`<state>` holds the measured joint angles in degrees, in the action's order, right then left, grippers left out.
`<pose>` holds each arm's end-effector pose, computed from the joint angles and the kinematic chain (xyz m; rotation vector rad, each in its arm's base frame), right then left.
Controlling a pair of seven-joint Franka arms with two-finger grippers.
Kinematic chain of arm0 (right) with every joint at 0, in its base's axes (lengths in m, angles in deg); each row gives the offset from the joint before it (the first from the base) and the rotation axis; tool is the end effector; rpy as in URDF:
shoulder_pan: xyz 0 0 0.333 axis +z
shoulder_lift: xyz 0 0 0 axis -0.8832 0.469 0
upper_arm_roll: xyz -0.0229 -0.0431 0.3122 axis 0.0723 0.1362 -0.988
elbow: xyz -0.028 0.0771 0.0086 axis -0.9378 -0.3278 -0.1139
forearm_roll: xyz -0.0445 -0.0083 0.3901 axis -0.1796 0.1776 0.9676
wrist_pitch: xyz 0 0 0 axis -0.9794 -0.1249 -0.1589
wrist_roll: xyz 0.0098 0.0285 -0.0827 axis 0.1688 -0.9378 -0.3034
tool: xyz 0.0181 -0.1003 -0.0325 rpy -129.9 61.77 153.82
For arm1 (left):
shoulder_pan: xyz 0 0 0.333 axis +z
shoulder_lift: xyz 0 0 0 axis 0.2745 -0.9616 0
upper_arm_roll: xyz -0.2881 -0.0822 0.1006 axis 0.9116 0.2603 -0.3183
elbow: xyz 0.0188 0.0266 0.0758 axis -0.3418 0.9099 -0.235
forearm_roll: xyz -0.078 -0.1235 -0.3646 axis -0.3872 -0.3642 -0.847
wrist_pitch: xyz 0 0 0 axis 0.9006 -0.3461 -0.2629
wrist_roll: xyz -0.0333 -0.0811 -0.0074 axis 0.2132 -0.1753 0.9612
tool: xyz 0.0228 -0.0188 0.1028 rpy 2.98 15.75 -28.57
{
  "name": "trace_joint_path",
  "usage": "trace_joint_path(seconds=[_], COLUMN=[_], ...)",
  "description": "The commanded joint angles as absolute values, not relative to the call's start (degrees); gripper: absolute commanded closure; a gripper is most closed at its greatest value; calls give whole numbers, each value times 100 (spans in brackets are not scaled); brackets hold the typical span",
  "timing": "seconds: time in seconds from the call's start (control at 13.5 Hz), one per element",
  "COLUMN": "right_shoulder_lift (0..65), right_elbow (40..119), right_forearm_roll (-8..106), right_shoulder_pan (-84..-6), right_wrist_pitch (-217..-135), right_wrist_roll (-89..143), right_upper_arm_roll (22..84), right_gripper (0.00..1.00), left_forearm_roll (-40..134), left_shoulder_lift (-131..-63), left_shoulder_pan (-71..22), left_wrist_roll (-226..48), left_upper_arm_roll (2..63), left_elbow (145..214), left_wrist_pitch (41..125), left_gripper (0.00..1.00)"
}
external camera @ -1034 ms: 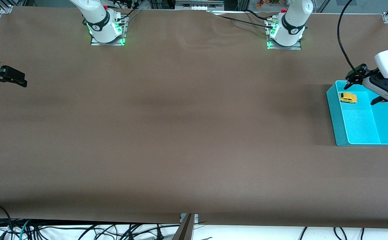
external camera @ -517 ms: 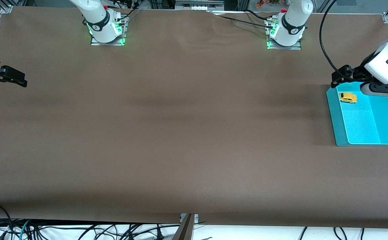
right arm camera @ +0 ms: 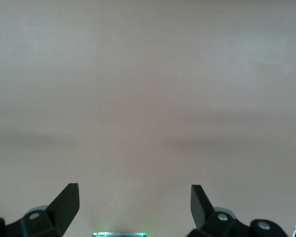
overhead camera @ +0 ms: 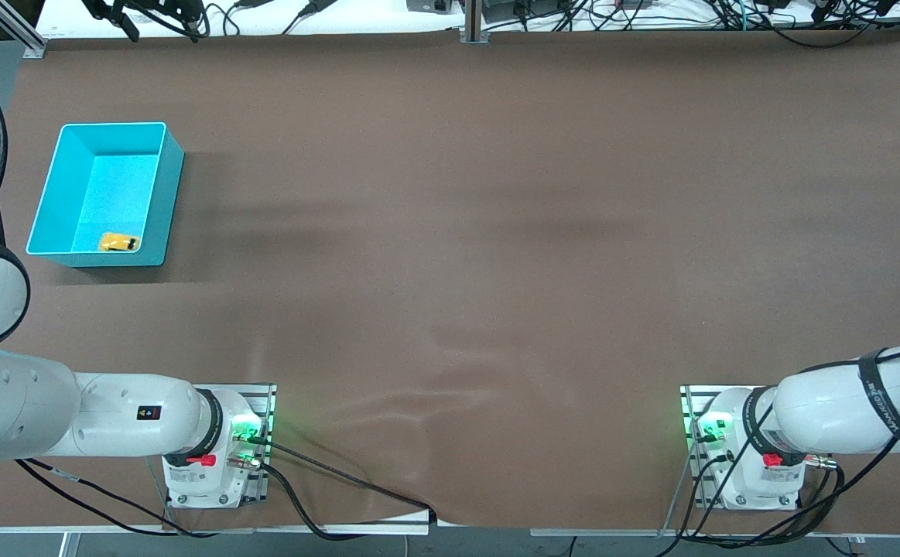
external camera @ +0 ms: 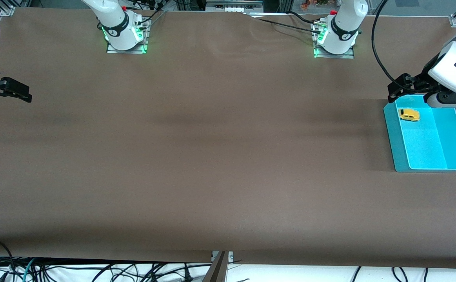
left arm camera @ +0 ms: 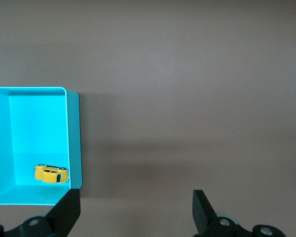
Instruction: Wind and store yellow beetle car
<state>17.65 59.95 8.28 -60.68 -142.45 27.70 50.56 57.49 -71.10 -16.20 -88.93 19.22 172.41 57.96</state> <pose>0.5861 -0.0221 0.6143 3.0665 0.0620 -0.1671 0.5523 -0.0468 0.6083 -3.1116 -0.0280 0.0162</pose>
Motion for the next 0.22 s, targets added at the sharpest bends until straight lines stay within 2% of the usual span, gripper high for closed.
trace_joint_path(seconds=[0.0, 0.15], right_shoulder_lift=[1731, 1731], right_elbow=[6032, 6032], right_forearm_roll=[839, 848], right_shoulder_pan=[-6080, -6080], right_wrist_pitch=[-14272, -14272], right_wrist_roll=[2829, 2829], right_upper_arm_roll=[5039, 5039], right_gripper=[0, 0], left_forearm_roll=[5816, 5807], left_shoulder_lift=[-7118, -7135], left_shoulder_pan=[-1611, -1602], left_wrist_roll=[-8982, -8982], left_upper_arm_roll=[2006, 2006], left_elbow=[17149, 17141], left_wrist_pitch=[5674, 5683], left_gripper=[0, 0])
